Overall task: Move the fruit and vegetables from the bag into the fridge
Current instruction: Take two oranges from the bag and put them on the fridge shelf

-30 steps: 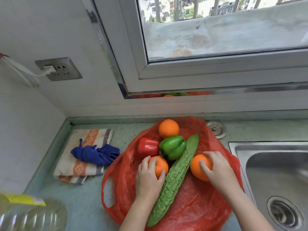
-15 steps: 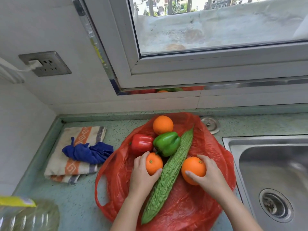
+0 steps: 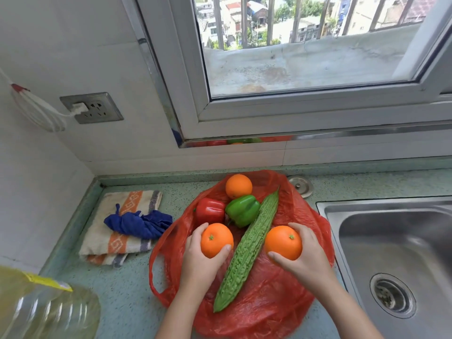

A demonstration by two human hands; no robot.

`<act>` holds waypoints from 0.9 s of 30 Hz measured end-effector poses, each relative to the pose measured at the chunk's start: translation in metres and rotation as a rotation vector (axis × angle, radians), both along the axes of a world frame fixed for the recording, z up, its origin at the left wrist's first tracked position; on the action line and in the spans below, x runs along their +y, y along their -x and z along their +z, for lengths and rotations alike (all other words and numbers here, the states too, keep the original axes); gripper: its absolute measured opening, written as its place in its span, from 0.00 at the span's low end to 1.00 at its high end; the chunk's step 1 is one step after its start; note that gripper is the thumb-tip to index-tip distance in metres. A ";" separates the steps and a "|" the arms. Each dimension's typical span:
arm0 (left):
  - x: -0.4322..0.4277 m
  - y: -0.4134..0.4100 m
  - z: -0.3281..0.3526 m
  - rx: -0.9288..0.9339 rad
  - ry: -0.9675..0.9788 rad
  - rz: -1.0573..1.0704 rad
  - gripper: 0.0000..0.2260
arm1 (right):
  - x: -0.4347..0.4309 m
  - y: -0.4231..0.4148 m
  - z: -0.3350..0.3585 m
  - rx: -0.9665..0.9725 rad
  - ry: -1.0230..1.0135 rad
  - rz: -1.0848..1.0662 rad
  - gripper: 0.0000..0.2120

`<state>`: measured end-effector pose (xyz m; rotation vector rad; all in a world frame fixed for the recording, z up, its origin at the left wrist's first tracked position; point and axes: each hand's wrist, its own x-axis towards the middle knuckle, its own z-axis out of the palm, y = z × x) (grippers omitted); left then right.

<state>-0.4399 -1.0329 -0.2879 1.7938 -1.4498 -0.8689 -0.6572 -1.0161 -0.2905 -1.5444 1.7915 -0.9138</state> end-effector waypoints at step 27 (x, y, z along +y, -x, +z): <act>0.181 0.035 0.093 0.340 0.164 -0.730 0.35 | 0.297 -0.029 0.115 0.045 0.194 -0.624 0.35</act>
